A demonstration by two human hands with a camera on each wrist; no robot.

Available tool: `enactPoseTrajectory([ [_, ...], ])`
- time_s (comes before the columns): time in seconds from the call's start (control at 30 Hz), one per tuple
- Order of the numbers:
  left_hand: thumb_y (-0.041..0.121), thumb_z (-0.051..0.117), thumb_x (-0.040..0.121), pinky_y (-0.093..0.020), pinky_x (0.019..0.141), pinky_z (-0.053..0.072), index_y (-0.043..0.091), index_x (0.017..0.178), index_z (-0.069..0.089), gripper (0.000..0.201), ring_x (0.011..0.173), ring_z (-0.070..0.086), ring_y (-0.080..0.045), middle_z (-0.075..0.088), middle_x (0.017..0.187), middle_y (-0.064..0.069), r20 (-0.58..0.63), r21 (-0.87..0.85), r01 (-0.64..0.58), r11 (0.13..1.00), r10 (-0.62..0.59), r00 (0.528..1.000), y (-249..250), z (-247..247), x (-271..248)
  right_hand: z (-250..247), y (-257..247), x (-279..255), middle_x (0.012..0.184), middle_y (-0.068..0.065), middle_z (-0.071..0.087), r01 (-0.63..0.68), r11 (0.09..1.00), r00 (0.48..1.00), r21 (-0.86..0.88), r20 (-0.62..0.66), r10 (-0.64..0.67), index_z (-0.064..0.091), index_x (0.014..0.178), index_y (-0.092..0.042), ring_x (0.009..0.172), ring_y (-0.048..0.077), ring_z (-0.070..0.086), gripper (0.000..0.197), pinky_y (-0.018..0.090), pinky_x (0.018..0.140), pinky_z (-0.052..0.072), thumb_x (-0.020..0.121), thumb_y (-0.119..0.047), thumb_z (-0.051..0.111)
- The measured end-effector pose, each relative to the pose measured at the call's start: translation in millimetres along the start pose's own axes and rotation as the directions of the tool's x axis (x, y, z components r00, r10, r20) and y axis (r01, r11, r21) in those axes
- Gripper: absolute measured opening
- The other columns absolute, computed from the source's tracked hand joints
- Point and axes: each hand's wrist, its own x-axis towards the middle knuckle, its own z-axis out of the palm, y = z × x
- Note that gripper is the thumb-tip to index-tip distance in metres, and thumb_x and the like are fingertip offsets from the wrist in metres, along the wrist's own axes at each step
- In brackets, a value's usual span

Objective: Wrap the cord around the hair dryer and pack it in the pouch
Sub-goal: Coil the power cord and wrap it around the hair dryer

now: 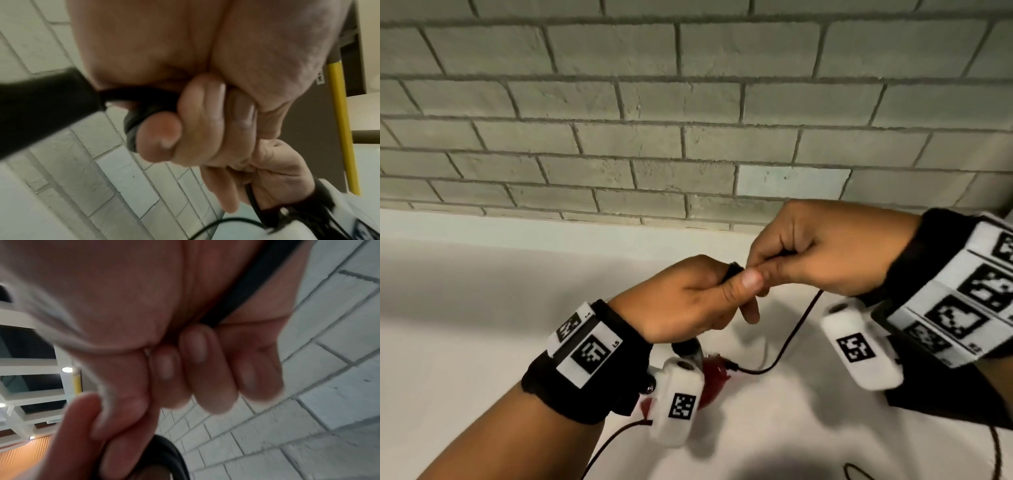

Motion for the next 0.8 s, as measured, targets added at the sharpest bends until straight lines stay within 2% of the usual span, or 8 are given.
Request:
enactPoseTrajectory([
  [0.13,0.049,0.043,0.094,-0.016,0.053,0.037,0.014,0.081,0.07,0.046,0.045,0.046,-0.003,0.049,0.048,0.013,0.101,0.16,-0.03,0.987,0.014,0.995,5.4,8.0,-5.7,-4.0,3.9,-2.3,0.051,-0.011,0.053,-0.092,0.995,0.954,0.027,0.287,0.081,0.074,0.077,-0.02,0.052,0.005,0.046,0.026,0.021,0.058,0.043,0.09,-0.04,0.062],
  [0.2,0.046,0.043,0.093,-0.014,0.051,0.034,0.012,0.077,0.069,0.046,0.043,0.045,-0.003,0.048,0.045,0.013,0.139,0.167,-0.034,0.985,0.01,0.99,8.5,8.6,-6.2,-6.1,5.6,-3.7,0.052,-0.006,0.048,-0.123,0.991,0.937,0.051,0.334,0.099,0.075,0.079,-0.019,0.051,0.008,0.044,0.025,0.019,0.053,0.043,0.09,-0.038,0.062],
  [0.3,0.046,0.045,0.093,-0.016,0.049,0.033,0.009,0.075,0.069,0.048,0.041,0.04,-0.004,0.044,0.044,0.009,0.128,0.089,-0.002,0.996,-0.01,0.992,4.5,6.8,-4.5,-10.3,9.4,-4.5,0.058,-0.005,0.059,-0.093,0.996,0.97,0.006,0.227,0.089,0.074,0.081,-0.029,0.053,0.015,0.054,0.016,0.027,0.054,0.049,0.09,-0.036,0.062],
  [0.4,0.047,0.047,0.092,-0.022,0.047,0.031,0.004,0.077,0.069,0.051,0.043,0.033,-0.013,0.039,0.046,0.006,0.12,-0.07,0.027,0.997,-0.019,0.993,-4.3,9.1,-2.6,-5.0,10.3,-3.2,0.069,-0.011,0.068,-0.025,0.996,0.991,-0.088,0.127,0.036,0.066,0.08,-0.03,0.053,0.005,0.057,0.017,0.019,0.056,0.047,0.093,-0.029,0.056],
  [0.5,0.044,0.049,0.091,-0.02,0.046,0.028,-0.005,0.078,0.068,0.054,0.041,0.029,-0.011,0.036,0.046,0.004,0.144,-0.279,0.049,0.959,-0.009,0.99,-10.5,12.9,-1.8,-3.5,11.4,-3.4,0.066,-0.02,0.062,0.042,0.993,0.993,-0.107,0.117,-0.029,0.061,0.076,-0.026,0.063,0.003,0.055,0.022,0.015,0.062,0.042,0.095,-0.03,0.052],
  [0.6,0.044,0.05,0.091,-0.022,0.045,0.025,-0.003,0.081,0.07,0.051,0.04,0.027,-0.011,0.033,0.045,-0.002,0.162,-0.462,0.016,0.887,0.067,0.984,-8.4,14.7,-1.9,-2.8,18.2,-2.8,0.066,-0.015,0.062,0.085,0.977,0.989,0.196,0.106,-0.107,0.064,0.077,-0.018,0.067,0.003,0.057,0.023,0.019,0.072,0.045,0.093,-0.027,0.05],
  [0.7,0.049,0.048,0.09,-0.026,0.046,0.024,-0.004,0.084,0.069,0.057,0.038,0.026,-0.014,0.032,0.043,-0.002,0.154,-0.58,-0.033,0.814,0.15,0.977,-2.7,16.8,2.2,8.9,26.6,1.3,0.061,-0.007,0.057,0.137,0.868,0.987,0.478,0.012,-0.163,0.056,0.071,-0.001,0.062,0.015,0.053,0.031,0.019,0.069,0.044,0.093,-0.019,0.044],
  [0.8,0.047,0.048,0.091,-0.031,0.043,0.021,-0.011,0.088,0.069,0.061,0.037,0.022,-0.016,0.027,0.041,-0.001,0.117,-0.659,-0.055,0.75,0.175,0.978,-1.0,18.3,8.5,27.1,28.7,5.7,0.052,-0.011,0.047,0.185,0.833,0.981,0.522,-0.144,-0.128,0.052,0.063,-0.012,0.052,0.019,0.043,0.041,0.033,0.056,0.042,0.094,-0.039,0.044],
])
